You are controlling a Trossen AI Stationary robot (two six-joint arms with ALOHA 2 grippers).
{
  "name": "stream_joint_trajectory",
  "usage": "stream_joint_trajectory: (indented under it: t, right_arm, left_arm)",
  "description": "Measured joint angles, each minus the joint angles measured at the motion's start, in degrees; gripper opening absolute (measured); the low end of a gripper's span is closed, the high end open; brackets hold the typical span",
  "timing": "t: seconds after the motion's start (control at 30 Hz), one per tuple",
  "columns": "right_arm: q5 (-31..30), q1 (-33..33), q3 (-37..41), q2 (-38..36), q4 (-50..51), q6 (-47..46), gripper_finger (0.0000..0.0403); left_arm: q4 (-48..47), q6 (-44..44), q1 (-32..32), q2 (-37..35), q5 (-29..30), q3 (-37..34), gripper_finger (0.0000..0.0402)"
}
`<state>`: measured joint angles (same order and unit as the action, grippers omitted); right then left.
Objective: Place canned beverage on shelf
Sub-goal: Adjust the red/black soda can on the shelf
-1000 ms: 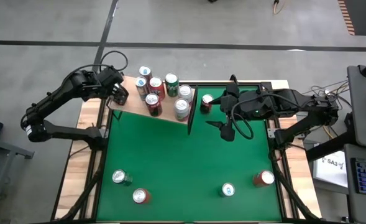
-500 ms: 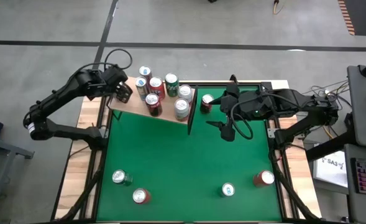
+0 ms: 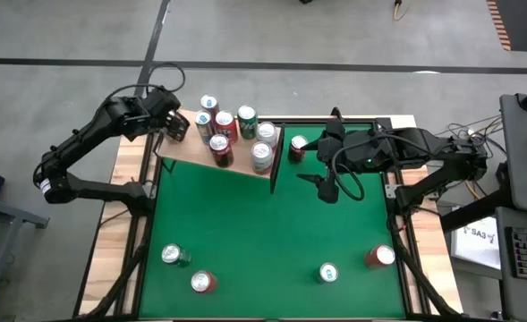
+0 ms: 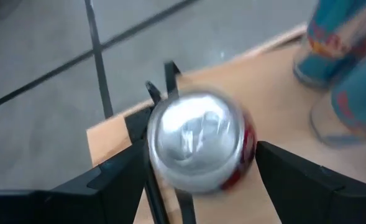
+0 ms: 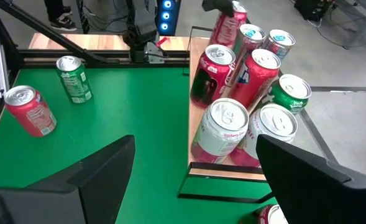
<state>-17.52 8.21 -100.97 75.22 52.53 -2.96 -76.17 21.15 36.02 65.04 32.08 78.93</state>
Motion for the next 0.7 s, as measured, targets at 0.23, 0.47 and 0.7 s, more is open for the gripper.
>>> stream_joint_trajectory:
  t: [0.23, 0.47, 0.7]
  right_arm:
    - [0.0, 0.0, 0.0, 0.0, 0.0, 0.1, 0.0327]
    - [0.0, 0.0, 0.0, 0.0, 0.0, 0.0, 0.0327]
    - [0.0, 0.0, 0.0, 0.0, 0.0, -0.4, 0.0327]
  left_arm:
    - [0.3, -0.4, 0.1, -0.4, -0.2, 0.1, 0.0279]
    - [-1.6, -3.0, 0.1, -1.3, -0.5, 2.7, 0.0279]
    - [-14.0, -1.9, 0.0, -1.9, -7.3, 10.8, 0.0234]
